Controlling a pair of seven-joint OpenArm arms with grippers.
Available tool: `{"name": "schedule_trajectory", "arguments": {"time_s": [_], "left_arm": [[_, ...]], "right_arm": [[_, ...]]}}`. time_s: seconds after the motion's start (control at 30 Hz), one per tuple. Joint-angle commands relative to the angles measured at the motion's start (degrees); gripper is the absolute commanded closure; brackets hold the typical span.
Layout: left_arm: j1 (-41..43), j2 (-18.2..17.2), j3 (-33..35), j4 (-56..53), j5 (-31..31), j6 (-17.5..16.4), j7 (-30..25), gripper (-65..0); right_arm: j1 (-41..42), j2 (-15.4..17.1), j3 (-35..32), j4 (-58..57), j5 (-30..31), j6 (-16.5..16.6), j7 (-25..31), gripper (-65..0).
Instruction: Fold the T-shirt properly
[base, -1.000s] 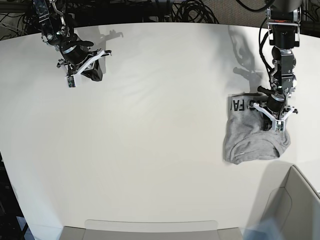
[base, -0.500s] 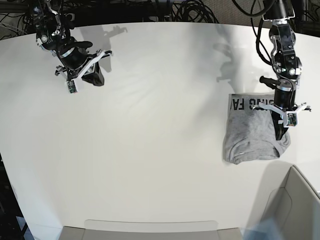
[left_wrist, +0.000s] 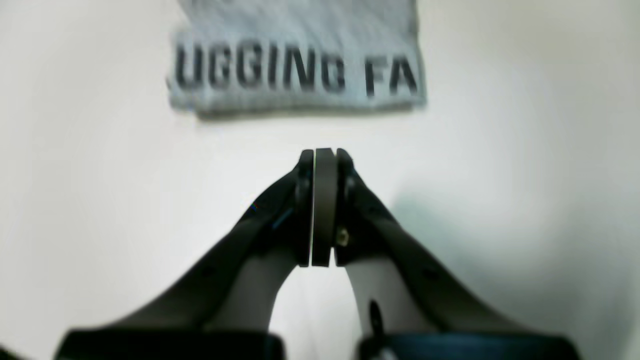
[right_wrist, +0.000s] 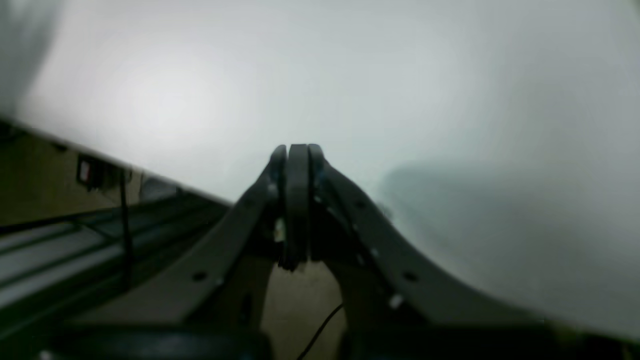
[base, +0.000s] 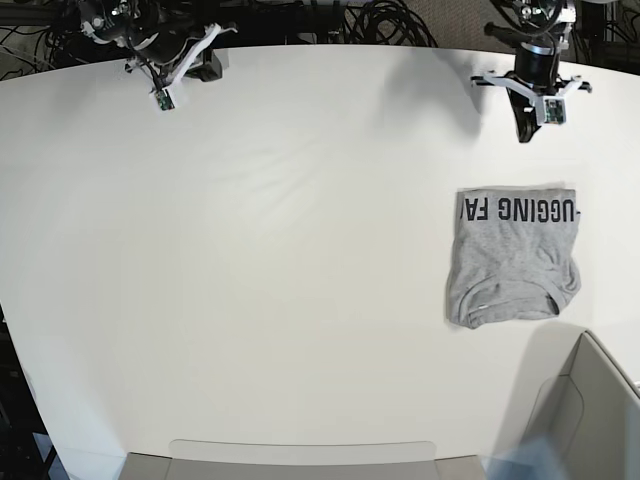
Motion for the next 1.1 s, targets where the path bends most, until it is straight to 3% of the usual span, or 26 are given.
{"name": "schedule_trajectory", "arguments": {"time_s": [0.0,0.23,0.3,0.43,0.57,0.73,0.87,0.93,1.07], "left_arm": [[1.7,0.4,-0.5,1.0,-0.2,-0.4,-0.9,0.0],[10.1,2.5,-2.4,0.4,-0.3,-0.4,-0.8,0.0],[11.0,2.6,-3.8,-1.0,-0.3,-0.5,-0.8,0.0],[13.1,2.6,-5.7,-3.6,-0.3,-0.7,-0.8,0.0],[15.6,3.7,-5.8,-7.4,-0.4,-5.9,-0.8,0.0],[15.5,4.2,-8.4,-16.3,-0.4,-7.5,-2.2,0.0],[15.3,4.1,-7.9,-26.7,0.1,-7.5,-10.0,0.0],[14.2,4.1,-6.3,-33.1,3.2,-7.1,-13.5,0.0],[4.8,4.0,-6.1,-50.8,9.9,-7.1,-18.1,0.0]], "right_arm": [[-1.6,-0.2,0.4,1.0,0.3,0.5,0.9,0.0],[-11.0,-0.6,2.0,0.9,-0.2,0.5,1.0,0.0],[-13.2,-1.1,2.0,0.9,-2.2,0.5,1.3,0.0],[-18.1,-5.0,2.0,0.5,-9.3,0.5,6.9,0.0],[-20.9,-7.6,2.0,-1.0,-15.1,0.5,8.1,0.0],[-20.7,-7.9,1.7,-8.9,-15.2,0.8,8.4,0.0],[-17.8,-8.3,2.0,-19.4,-15.1,7.4,14.9,0.0],[-15.1,-9.0,2.0,-25.4,-15.2,10.0,16.5,0.0],[-7.3,-9.4,1.8,-38.6,-15.5,13.7,17.1,0.0]]}}
